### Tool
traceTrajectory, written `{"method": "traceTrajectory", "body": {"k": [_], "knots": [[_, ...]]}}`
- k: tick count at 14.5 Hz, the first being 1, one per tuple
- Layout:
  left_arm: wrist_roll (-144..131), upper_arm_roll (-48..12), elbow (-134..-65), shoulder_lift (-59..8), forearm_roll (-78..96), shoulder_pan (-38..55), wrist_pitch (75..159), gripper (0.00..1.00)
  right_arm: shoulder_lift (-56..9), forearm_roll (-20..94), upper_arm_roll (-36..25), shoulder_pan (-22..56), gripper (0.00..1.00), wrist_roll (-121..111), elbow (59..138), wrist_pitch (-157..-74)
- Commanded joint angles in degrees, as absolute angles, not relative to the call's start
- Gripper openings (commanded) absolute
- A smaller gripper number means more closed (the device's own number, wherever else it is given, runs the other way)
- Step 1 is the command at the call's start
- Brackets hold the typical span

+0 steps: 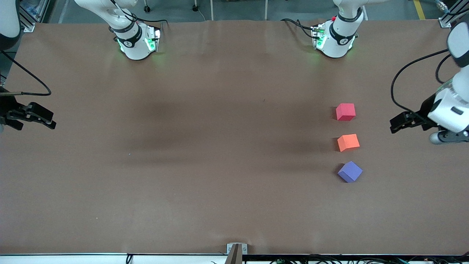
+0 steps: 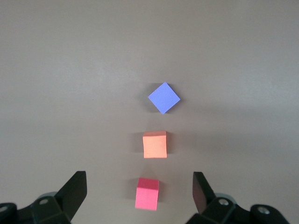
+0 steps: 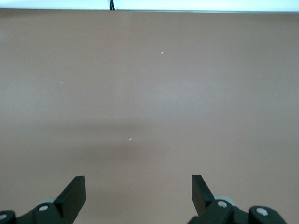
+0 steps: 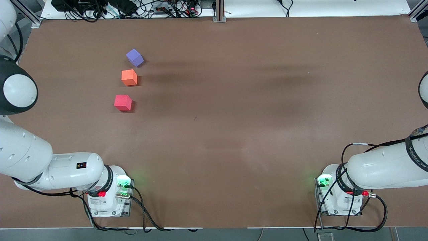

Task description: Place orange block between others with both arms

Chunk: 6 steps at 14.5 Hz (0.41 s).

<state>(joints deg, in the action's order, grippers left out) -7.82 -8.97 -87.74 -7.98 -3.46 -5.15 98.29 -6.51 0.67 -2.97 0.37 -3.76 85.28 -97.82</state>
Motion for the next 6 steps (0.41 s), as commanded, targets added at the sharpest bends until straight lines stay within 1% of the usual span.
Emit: {"method": "traceTrajectory", "body": {"k": [1,3,6], "knots": [[-6.68,-9.58,-80.26,-9.05,-1.77,-5.27,92.04,1.00,-5.63,-0.18,-2.11,-0.44,1.00,-3.34,85.17,-94.06],[-4.76,-9.58,-79.11,-9.32,0.26,-5.01,90.62,1.00,-5.63,0.17,-2.20,-0.61,1.00,-3.34,85.17,-93.69],[-3.96,-9.67,-79.10,-9.32,0.26,-4.92,90.44,1.00,-5.45,-0.09,-2.28,-0.70,1.00,-3.43,85.43,-93.60]]}}
